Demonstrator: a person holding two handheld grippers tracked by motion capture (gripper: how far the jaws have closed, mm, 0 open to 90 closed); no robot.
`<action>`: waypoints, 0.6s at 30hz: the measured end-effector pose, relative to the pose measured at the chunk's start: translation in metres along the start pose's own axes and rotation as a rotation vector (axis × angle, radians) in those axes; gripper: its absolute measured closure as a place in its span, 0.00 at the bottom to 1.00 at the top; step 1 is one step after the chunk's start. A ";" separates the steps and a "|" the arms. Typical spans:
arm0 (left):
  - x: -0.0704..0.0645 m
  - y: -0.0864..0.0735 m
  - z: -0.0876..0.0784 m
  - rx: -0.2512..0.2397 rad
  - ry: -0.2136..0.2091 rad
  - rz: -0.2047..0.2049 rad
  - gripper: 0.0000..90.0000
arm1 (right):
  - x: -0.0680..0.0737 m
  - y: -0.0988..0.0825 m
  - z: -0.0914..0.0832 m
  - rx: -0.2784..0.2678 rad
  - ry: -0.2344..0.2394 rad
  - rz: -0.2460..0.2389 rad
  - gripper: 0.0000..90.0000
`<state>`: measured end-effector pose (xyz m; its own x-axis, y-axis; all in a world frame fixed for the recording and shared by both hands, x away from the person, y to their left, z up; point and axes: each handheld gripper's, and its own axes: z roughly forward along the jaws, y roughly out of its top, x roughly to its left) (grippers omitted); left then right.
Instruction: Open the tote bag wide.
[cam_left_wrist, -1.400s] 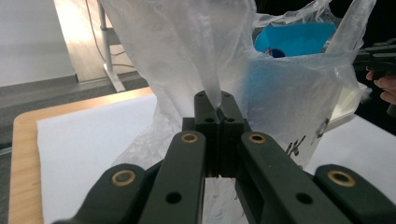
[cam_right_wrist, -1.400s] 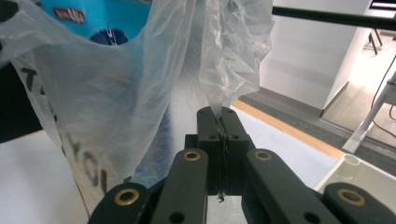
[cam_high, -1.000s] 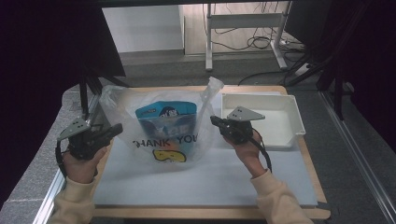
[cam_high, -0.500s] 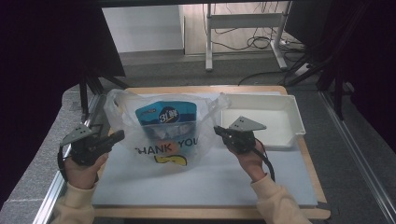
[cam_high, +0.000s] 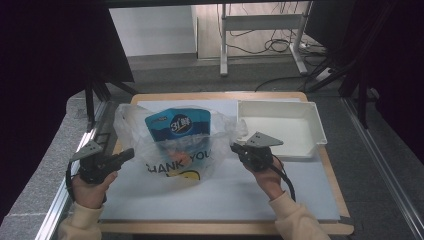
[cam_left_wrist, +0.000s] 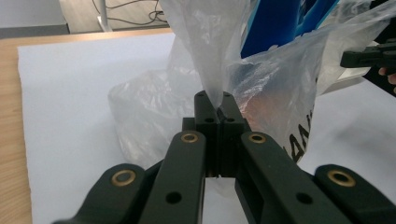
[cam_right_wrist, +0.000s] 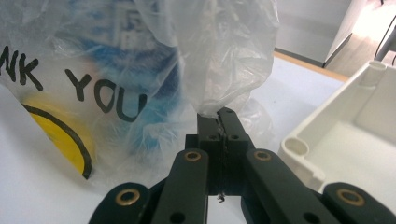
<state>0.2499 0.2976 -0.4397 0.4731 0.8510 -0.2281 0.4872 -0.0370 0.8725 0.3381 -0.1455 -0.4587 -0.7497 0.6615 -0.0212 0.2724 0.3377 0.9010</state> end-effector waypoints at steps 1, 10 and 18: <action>0.000 -0.001 0.000 0.002 -0.001 -0.003 1.00 | 0.000 0.000 0.000 0.000 0.000 0.000 0.99; -0.002 -0.010 0.006 0.027 -0.010 -0.008 1.00 | -0.001 -0.011 -0.004 0.015 0.002 0.014 0.99; -0.001 -0.015 0.011 0.046 -0.010 -0.013 1.00 | 0.002 -0.017 0.004 0.041 0.013 0.013 0.99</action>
<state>0.2504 0.2912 -0.4577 0.4735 0.8464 -0.2436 0.5265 -0.0503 0.8487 0.3343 -0.1472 -0.4760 -0.7533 0.6577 -0.0036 0.3066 0.3561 0.8827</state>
